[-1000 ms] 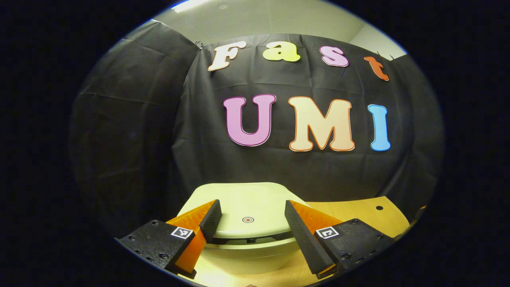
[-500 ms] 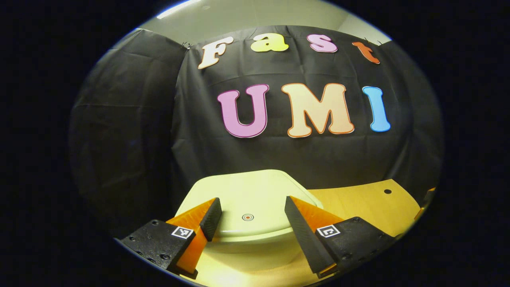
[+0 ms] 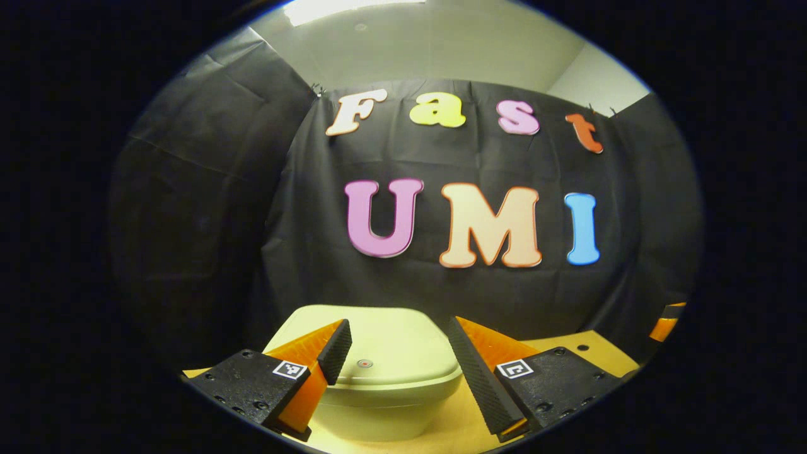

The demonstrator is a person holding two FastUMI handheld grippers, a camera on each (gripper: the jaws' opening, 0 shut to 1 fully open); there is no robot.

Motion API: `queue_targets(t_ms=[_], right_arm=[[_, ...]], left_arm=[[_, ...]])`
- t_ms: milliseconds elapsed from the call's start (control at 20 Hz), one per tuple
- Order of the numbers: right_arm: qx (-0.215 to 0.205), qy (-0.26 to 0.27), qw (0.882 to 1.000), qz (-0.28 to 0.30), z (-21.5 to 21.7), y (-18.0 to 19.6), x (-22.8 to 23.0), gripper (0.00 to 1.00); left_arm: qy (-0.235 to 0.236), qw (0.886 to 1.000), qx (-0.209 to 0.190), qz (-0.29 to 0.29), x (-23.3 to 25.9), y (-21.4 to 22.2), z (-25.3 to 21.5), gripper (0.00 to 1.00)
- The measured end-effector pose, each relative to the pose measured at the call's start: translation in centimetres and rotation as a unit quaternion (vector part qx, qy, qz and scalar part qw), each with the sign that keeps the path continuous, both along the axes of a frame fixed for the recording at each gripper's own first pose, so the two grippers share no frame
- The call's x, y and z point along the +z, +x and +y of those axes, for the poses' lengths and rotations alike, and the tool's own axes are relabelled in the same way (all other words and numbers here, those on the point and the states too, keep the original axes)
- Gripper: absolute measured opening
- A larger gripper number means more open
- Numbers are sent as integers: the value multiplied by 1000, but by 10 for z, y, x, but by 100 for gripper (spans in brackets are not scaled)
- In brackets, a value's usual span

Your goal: Press the lid of the desktop garbage bin to open it, pick up the crumpled paper on the desktop and throw it into the bin, then pick up the pop can on the desktop and drop it into the bin, and finally close the garbage bin lid.

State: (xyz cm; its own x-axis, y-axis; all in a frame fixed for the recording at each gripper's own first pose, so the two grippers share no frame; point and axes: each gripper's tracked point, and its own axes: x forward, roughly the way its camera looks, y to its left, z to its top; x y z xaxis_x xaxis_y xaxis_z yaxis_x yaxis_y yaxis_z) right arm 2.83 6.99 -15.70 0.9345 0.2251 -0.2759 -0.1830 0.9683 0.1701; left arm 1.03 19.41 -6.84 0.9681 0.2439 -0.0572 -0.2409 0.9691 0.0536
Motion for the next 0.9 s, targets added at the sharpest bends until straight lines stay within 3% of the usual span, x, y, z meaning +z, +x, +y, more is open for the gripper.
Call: queue_targets(t_ms=[250,600,900], right_arm=[[-29,-14,999,-40,-21,7,30,99],[-53,-14,996,-65,-30,16,58,99],[-55,-20,994,-90,-28,20,73,98]], left_arm=[[53,996,-64,-13,17,0,-52,93],[24,991,-130,-6,15,-9,-117,93],[-20,988,-154,3,5,1,-140,93]])
